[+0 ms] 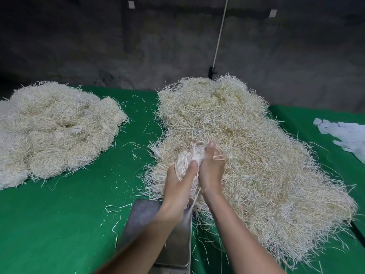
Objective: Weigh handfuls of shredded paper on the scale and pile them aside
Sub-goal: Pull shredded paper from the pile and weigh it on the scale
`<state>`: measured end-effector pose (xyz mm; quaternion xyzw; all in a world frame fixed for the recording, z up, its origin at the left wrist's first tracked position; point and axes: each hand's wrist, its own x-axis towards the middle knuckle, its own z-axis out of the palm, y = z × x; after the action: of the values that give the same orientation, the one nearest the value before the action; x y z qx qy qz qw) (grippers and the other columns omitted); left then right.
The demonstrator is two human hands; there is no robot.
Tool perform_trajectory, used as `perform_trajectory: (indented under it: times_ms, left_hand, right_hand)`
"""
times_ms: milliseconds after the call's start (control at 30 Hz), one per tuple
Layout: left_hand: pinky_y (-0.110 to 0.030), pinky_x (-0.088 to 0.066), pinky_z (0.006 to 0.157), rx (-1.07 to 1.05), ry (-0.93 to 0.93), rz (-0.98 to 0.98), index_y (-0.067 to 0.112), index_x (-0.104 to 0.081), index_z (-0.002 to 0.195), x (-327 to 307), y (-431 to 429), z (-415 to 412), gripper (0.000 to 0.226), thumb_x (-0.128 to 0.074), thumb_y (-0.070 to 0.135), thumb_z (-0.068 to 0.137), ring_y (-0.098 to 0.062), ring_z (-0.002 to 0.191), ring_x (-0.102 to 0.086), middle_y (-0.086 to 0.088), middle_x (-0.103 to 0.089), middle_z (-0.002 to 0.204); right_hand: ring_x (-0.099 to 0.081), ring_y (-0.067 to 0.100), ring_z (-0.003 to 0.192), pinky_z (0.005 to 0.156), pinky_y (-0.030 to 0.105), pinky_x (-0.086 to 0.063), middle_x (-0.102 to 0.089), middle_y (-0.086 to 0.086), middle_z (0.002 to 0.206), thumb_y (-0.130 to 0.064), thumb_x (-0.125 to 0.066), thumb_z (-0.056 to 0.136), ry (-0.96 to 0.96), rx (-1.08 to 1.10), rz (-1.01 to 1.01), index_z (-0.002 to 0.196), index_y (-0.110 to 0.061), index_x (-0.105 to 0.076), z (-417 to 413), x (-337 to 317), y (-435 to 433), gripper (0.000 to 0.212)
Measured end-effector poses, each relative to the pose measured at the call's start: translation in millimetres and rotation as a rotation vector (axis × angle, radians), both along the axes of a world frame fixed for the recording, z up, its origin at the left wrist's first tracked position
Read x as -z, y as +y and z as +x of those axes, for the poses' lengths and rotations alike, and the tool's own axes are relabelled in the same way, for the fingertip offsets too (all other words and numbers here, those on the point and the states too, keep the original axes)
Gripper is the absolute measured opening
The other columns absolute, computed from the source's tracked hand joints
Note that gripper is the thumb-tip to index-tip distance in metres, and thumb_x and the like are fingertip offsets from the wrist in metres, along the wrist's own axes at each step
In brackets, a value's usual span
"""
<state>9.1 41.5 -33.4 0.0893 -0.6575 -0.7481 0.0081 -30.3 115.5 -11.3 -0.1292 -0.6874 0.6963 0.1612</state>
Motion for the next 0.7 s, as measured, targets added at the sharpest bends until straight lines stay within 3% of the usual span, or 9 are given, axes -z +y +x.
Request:
perform_trajectory:
  times_ms: [33, 133, 233, 267, 300, 433, 533, 600, 700]
  left_hand:
    - [-0.031, -0.046, 0.098, -0.041, -0.029, 0.057, 0.015, -0.039, 0.140, -3, 0, -6, 0.086, -0.059, 0.063, 0.072, -0.007, 0.118, -0.054, -0.001, -0.054, 0.134]
    - [-0.021, -0.050, 0.054, -0.188, -0.088, 0.150, 0.019, -0.061, 0.090, -12, -13, -34, 0.024, -0.056, 0.042, 0.092, -0.006, 0.056, -0.062, -0.007, -0.064, 0.078]
    - [-0.026, -0.051, 0.059, -0.160, -0.166, 0.226, 0.014, -0.062, 0.097, -9, 0, -25, 0.041, -0.050, 0.052, 0.091, -0.012, 0.067, -0.065, -0.004, -0.066, 0.080]
    - [-0.030, -0.053, 0.071, -0.140, -0.199, 0.219, 0.015, -0.062, 0.108, -8, 6, -21, 0.047, -0.049, 0.056, 0.090, -0.016, 0.084, -0.065, -0.004, -0.067, 0.096]
    - [-0.030, -0.052, 0.075, -0.123, -0.221, 0.222, 0.015, -0.062, 0.110, -10, 8, -19, 0.048, -0.049, 0.057, 0.089, -0.017, 0.088, -0.064, -0.005, -0.065, 0.100]
    - [-0.017, -0.038, 0.038, -0.196, -0.159, 0.357, 0.013, -0.057, 0.067, -20, -3, -36, 0.040, -0.054, 0.045, 0.092, -0.010, 0.038, -0.051, 0.000, -0.051, 0.049]
    - [-0.028, -0.051, 0.073, -0.110, -0.212, 0.268, 0.011, -0.064, 0.104, -13, 4, -31, 0.048, -0.050, 0.054, 0.091, -0.020, 0.082, -0.065, -0.013, -0.065, 0.093]
    - [-0.038, -0.038, 0.098, -0.105, -0.272, 0.173, 0.017, -0.042, 0.140, -12, 5, -29, 0.069, -0.049, 0.061, 0.087, -0.023, 0.120, -0.048, -0.007, -0.048, 0.139]
    - [-0.035, -0.028, 0.105, -0.139, -0.117, 0.041, 0.013, -0.030, 0.147, -12, -7, -38, 0.077, -0.051, 0.058, 0.088, -0.020, 0.135, -0.034, -0.003, -0.032, 0.152]
  right_hand:
    - [-0.050, 0.009, 0.055, 0.055, 0.022, -0.041, -0.056, -0.005, 0.065, -0.041, -0.034, 0.100, 0.071, -0.014, 0.122, 0.089, -0.025, -0.055, 8, 8, -10, 0.028]
    - [-0.052, 0.005, 0.057, 0.051, 0.021, -0.039, -0.057, -0.005, 0.068, -0.046, -0.035, 0.093, 0.131, -0.103, 0.417, 0.073, -0.032, -0.047, 31, 28, -33, 0.027]
    - [-0.060, 0.011, 0.056, 0.048, 0.020, -0.049, -0.059, -0.010, 0.059, -0.029, -0.047, 0.098, 0.115, -0.080, 0.271, 0.068, -0.032, -0.049, 16, 15, -18, 0.031]
    - [-0.059, 0.010, 0.056, 0.073, 0.012, -0.042, -0.055, -0.012, 0.055, -0.024, -0.045, 0.100, 0.134, -0.030, 0.197, 0.068, -0.031, -0.050, 10, 10, -12, 0.033]
    - [-0.055, 0.007, 0.050, 0.048, 0.006, -0.024, -0.050, -0.011, 0.053, -0.024, -0.042, 0.101, 0.155, 0.009, 0.160, 0.066, -0.028, -0.048, 10, 9, -9, 0.036]
    - [-0.048, 0.001, 0.042, 0.037, 0.010, -0.030, -0.057, -0.010, 0.052, -0.028, -0.040, 0.101, 0.151, -0.079, 0.218, 0.067, -0.027, -0.054, 24, 20, -32, 0.036]
    - [-0.036, 0.002, 0.037, 0.036, 0.011, -0.026, -0.045, -0.008, 0.050, -0.022, -0.039, 0.102, 0.088, -0.082, 0.140, 0.094, -0.028, -0.058, 7, 17, -15, 0.022]
    - [-0.042, 0.005, 0.038, 0.041, 0.010, -0.032, -0.045, -0.012, 0.060, -0.019, -0.036, 0.102, 0.133, -0.061, 0.191, 0.106, -0.030, -0.047, 3, 15, -8, 0.016]
    - [-0.056, -0.001, 0.077, 0.073, 0.012, -0.044, -0.053, -0.013, 0.096, -0.023, -0.044, 0.099, 0.072, -0.118, -0.024, 0.110, -0.021, -0.046, 0, 13, -6, 0.011]
